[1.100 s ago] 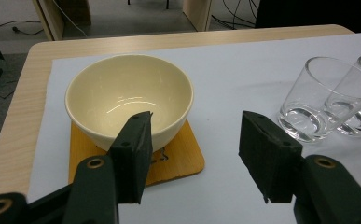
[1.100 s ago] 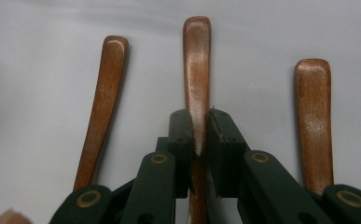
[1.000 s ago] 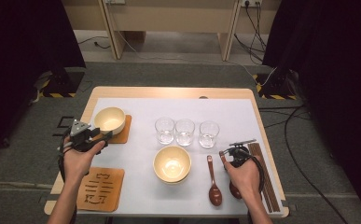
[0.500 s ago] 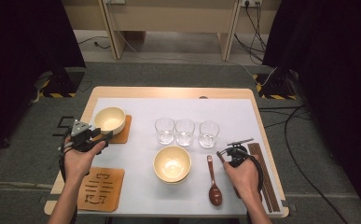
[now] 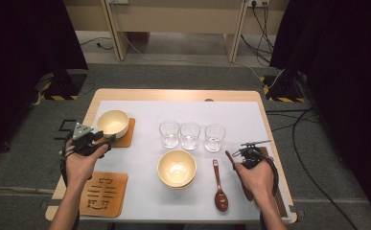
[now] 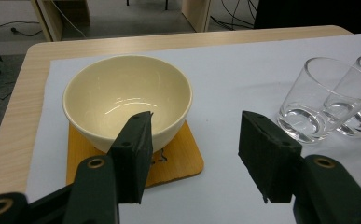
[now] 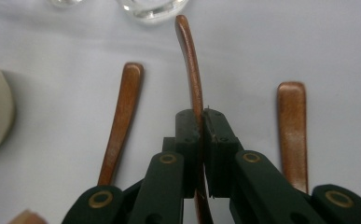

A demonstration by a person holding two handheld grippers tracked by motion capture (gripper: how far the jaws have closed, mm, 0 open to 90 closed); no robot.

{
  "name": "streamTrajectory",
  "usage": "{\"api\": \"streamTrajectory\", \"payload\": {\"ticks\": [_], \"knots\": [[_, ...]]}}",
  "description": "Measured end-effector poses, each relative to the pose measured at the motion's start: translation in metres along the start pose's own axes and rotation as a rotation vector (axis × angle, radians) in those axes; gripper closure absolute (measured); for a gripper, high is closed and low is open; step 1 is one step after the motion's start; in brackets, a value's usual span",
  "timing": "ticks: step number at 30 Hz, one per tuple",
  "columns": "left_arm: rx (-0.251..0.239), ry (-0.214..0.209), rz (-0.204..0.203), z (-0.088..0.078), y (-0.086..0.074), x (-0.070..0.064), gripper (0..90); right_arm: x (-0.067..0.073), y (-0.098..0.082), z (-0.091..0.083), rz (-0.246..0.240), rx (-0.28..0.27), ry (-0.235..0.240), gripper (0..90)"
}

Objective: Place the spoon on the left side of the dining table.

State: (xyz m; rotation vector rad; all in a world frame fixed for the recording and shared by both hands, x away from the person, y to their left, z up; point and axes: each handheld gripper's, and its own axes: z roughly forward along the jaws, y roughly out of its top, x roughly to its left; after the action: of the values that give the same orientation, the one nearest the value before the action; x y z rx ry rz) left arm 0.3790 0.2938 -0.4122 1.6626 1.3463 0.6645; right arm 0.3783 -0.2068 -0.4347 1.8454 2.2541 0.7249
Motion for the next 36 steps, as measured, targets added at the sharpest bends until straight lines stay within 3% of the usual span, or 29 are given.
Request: {"api": "streamTrajectory", "payload": {"ticks": [8, 16, 36], "knots": [[-0.007, 0.0, 0.0, -0.002, 0.0, 0.0, 44.0, 0.003, 0.001, -0.008, -0.009, -0.057, 0.035, 85.6], [-0.007, 0.0, 0.003, -0.002, 0.0, -0.001, 44.0, 0.007, 0.002, -0.016, -0.033, -0.121, 0.04, 85.6], [-0.018, 0.008, 0.004, -0.007, -0.001, -0.003, 43.9, 0.013, 0.005, -0.024, -0.059, -0.216, 0.066, 85.6]]}}
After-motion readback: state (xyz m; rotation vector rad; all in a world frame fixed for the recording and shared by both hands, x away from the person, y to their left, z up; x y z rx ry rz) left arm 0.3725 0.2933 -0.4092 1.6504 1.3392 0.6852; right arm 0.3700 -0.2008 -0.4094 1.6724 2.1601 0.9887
